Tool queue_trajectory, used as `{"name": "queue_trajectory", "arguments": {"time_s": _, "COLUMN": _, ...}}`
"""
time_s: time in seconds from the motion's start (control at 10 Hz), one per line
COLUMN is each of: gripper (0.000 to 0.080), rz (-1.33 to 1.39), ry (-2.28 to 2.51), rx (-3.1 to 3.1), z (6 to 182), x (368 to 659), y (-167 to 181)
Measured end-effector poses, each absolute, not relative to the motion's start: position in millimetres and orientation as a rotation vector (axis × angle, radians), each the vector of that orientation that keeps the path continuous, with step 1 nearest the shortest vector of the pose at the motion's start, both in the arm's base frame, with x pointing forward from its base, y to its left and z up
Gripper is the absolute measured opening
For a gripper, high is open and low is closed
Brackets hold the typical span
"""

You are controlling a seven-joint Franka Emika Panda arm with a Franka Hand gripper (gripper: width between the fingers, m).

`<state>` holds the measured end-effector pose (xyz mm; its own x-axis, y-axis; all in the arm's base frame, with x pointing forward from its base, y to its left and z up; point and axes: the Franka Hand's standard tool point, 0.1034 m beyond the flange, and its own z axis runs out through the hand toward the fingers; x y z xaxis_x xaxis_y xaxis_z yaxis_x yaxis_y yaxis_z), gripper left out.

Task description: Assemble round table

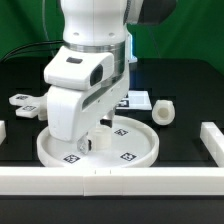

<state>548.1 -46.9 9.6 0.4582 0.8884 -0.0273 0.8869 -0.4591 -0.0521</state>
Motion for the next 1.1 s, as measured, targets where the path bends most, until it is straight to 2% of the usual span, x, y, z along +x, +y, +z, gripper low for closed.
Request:
{"name": "queue_trajectory", "arguments": {"time_s": 0.2, "gripper": 0.0405, "rz": 0.078, "ry": -1.616, "rx": -2.658, "z": 9.6, "x": 547.7, "y": -46.8}}
{"name": "queue_trajectory", "arguments": {"time_s": 0.9, "gripper": 0.0407, "rz": 0.078, "ry": -1.616, "rx": -2.657, "z": 9.4, "x": 547.6, "y": -46.7}}
{"name": "queue_trajectory", "arguments": {"time_s": 1.1, "gripper": 0.0409, "rz": 0.069, "ry": -1.641, "rx": -2.642, "z": 9.2, "x": 551.9, "y": -36.9}}
